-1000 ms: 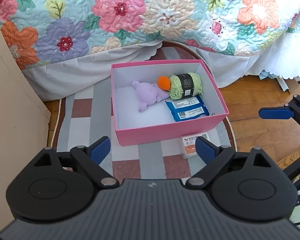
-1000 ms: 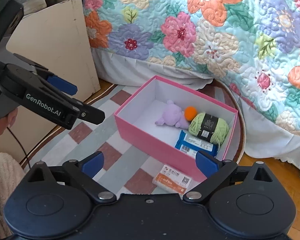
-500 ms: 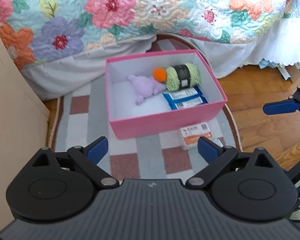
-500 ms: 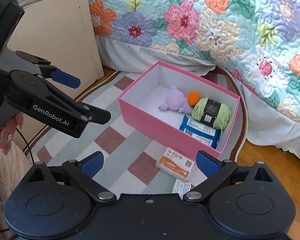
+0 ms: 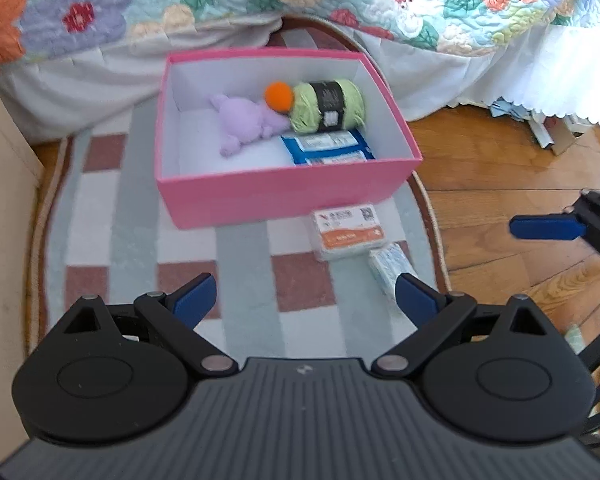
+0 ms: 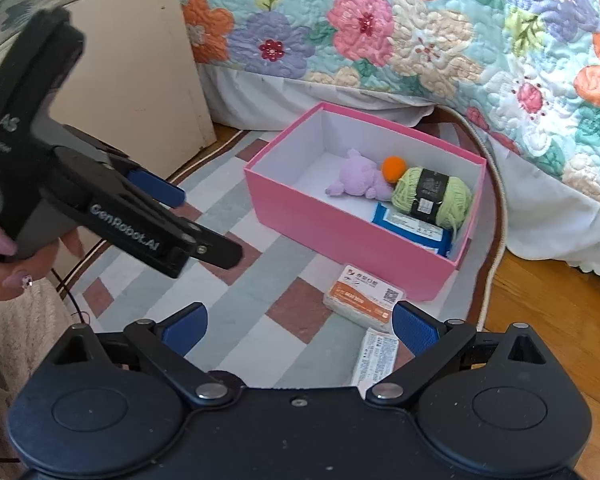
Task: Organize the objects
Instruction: 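Lower the left tool onto the white wipe packet and close it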
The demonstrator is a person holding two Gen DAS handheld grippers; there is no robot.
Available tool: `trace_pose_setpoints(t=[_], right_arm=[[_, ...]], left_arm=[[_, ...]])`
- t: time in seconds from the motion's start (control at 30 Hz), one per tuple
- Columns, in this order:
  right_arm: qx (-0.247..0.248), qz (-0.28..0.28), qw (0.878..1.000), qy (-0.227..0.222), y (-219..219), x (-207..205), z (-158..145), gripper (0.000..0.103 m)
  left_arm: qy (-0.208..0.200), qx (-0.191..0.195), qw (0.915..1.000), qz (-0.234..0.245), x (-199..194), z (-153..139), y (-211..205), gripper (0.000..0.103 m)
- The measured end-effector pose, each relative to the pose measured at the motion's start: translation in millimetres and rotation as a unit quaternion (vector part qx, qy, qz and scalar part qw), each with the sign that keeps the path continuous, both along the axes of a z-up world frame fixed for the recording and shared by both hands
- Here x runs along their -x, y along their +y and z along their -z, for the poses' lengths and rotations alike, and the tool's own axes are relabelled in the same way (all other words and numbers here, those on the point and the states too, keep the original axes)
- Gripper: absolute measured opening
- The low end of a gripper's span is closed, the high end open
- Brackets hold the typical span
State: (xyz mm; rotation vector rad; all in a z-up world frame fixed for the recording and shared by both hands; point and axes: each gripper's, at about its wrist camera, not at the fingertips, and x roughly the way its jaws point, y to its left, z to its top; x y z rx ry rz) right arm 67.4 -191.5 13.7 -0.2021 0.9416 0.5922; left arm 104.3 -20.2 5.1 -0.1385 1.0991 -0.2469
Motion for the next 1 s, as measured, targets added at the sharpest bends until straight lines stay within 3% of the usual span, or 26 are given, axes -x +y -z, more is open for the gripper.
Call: trace_pose_setpoints(t=[0.17,0.37,0.53,0.7,0.9,1.0], right_arm=[[-0.009,0.001,1.000,0.006,-2,3,22,0.100],[0.015,-0.005,0.999,-0.035,-6,2,52,0.100],[0.006,0.019,1.000,-0.002,-16,-15,80,0.099],[0.037,0.010,0.999,-0.016,-12,-16,108,0.099],[0.074,0.011,0.997,-0.019,-9,-23,143,0.086],[0.092,0.017,0.995,-0.027,-11,-27,156,0.079]], left_arm=[[0.006,0.024,0.9996,0.013,-2,20,-10,0.097],[0.001,0.046,0.9984,0.032,-4,45,-23,0.097],[0.018,0.063,0.9976,0.023,-12,74,-26,0.094],[0.023,0.087,0.9958,0.015,-17,100,-26,0.094],[0.032,0.119,0.9920,0.025,-21,121,-38,0.087],[0.028,0.123,0.9916,0.030,-23,129,-46,0.078]])
